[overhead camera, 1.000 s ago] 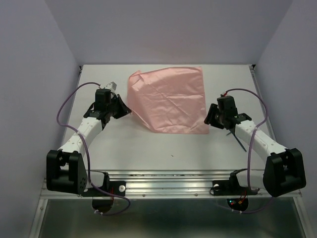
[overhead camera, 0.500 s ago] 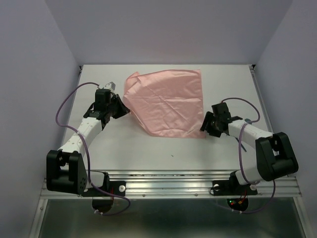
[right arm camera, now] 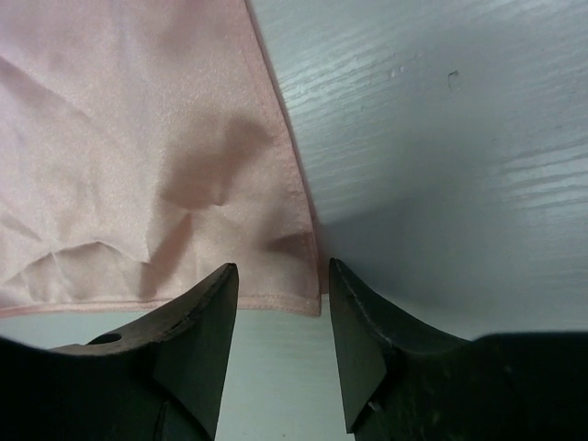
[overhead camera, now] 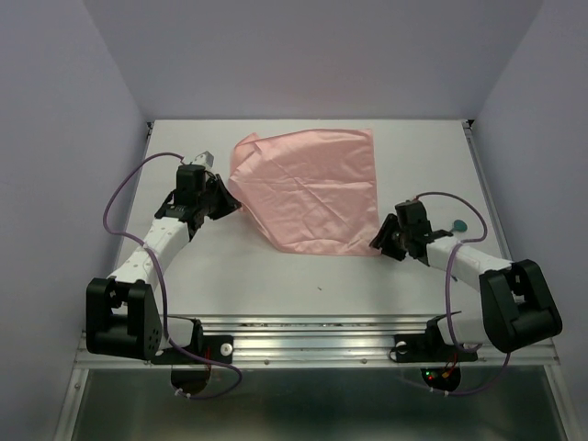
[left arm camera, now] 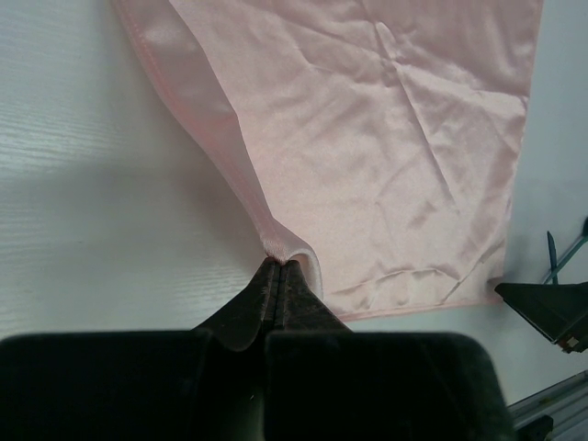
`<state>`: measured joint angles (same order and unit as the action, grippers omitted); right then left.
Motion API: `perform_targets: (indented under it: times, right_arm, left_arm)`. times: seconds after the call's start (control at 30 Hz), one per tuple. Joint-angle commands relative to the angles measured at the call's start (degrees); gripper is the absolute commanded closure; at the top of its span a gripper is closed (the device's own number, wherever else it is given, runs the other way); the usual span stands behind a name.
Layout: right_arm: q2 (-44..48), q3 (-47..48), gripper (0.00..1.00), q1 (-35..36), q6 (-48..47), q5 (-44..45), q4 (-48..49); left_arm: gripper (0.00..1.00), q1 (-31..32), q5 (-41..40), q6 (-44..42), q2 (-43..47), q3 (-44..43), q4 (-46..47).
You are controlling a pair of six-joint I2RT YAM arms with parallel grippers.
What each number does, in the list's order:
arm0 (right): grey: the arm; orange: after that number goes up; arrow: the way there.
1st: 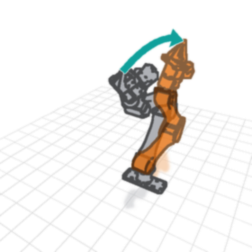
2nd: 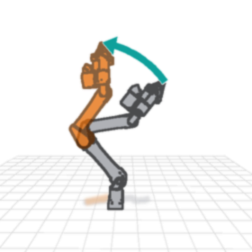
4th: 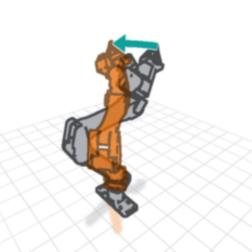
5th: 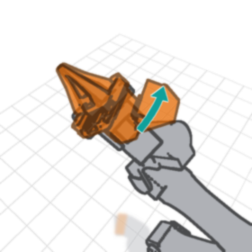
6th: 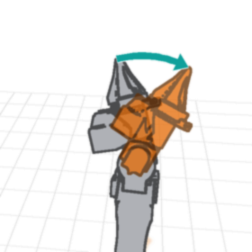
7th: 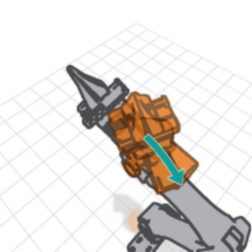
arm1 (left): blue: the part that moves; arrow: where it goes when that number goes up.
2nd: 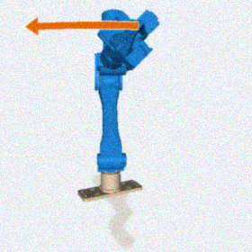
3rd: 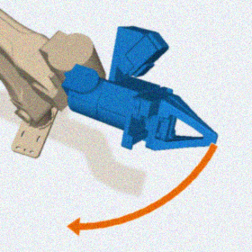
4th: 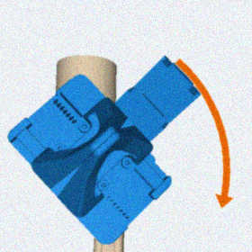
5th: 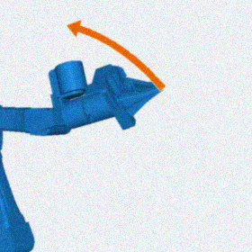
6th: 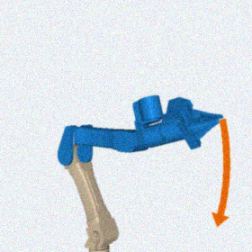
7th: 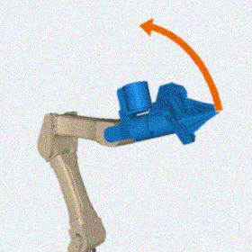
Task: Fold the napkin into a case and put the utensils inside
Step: Flatten out the napkin at the center of the board.
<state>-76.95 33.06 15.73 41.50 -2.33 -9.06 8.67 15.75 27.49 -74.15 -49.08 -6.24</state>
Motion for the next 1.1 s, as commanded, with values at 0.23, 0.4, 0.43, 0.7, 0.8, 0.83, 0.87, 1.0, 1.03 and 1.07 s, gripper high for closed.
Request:
perform_targets:
  times: [0.23,0.4,0.43,0.7,0.8,0.83,0.87,1.0,1.03,1.07]
  right_arm:
    - [2.15,-2.99,0.47,2.47,6.93,4.17,-4.04]
    - [4.61,-6.42,0.46,2.47,10.0,5.49,-0.8]
    - [4.61,-6.86,0.46,2.47,10.7,5.58,-0.18]
    - [2.26,-9.16,0.49,2.47,12.65,5.77,7.73]
    - [0.66,-8.71,0.57,2.47,13.08,4.7,8.36]
    - [0.48,-8.54,0.61,2.47,13.35,4.61,8.36]
    - [0.74,-8.54,0.66,2.47,13.26,4.61,8.36]
    - [3.64,-7.75,0.92,2.47,13.79,6.8,7.13]
    - [5.3,-7.4,0.99,2.47,13.87,7.59,6.08]
    - [6.19,-7.05,0.99,2.47,13.44,7.86,5.72]
  left_arm:
    - [1.0,0.21,-0.19,0.2,0.67,0.3,2.11]
    - [1.0,0.21,0.16,0.29,0.32,0.39,2.37]
    - [1.0,0.21,0.25,0.29,0.15,0.39,2.46]
    - [1.0,0.21,0.51,0.46,0.5,0.74,2.55]
    - [1.0,0.21,0.34,0.55,0.5,0.83,2.64]
    - [1.0,0.21,0.42,0.64,0.67,0.83,2.55]
    - [1.0,0.21,0.34,0.64,0.67,0.83,2.55]
    - [1.0,0.21,0.16,0.55,0.67,0.48,2.55]
    - [1.0,0.21,0.07,0.47,0.59,0.22,2.46]
    - [1.0,0.21,0.07,0.38,0.41,-0.05,2.46]
